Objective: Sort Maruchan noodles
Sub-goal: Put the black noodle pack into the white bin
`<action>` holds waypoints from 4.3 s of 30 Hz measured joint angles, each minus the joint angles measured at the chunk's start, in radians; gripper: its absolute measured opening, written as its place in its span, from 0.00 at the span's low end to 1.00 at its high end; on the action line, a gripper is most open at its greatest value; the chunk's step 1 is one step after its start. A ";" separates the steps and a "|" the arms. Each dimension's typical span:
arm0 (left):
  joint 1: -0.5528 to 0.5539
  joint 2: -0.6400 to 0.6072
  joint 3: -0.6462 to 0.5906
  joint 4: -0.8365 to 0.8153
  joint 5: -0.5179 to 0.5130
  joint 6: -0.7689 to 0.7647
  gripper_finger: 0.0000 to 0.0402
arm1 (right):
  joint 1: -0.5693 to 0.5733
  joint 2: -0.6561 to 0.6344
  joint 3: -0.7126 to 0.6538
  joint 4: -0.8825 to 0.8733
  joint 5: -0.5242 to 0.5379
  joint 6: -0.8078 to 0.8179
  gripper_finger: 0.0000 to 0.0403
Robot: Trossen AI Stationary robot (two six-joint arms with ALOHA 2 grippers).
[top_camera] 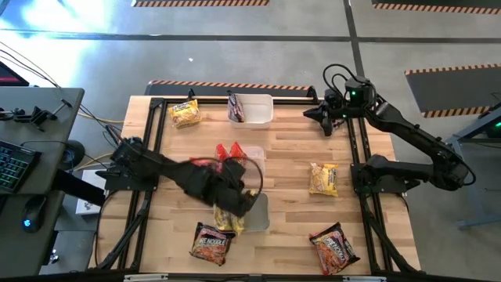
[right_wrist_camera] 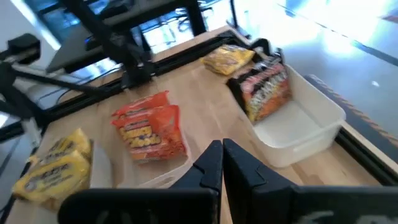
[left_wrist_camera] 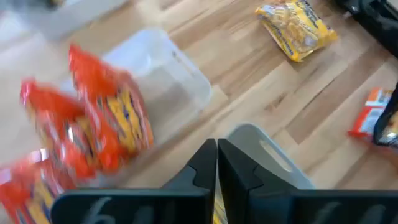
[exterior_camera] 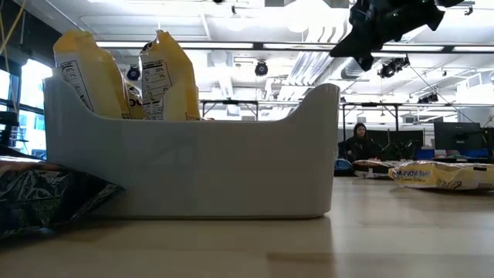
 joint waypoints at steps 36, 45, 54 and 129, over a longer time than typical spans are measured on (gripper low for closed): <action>0.577 -0.667 -1.158 1.450 0.553 0.617 0.00 | -0.039 0.493 0.001 -0.537 0.795 0.159 0.61; 0.582 -0.667 -1.158 1.455 0.563 0.694 0.00 | -0.086 0.648 0.001 -0.385 0.767 0.285 0.61; 0.583 -0.667 -1.158 1.457 0.611 0.719 0.00 | -0.084 0.711 0.005 -0.359 0.712 0.313 0.33; 0.681 -0.116 -0.651 1.424 0.199 0.739 0.56 | 0.313 0.385 0.000 0.754 0.552 1.106 0.00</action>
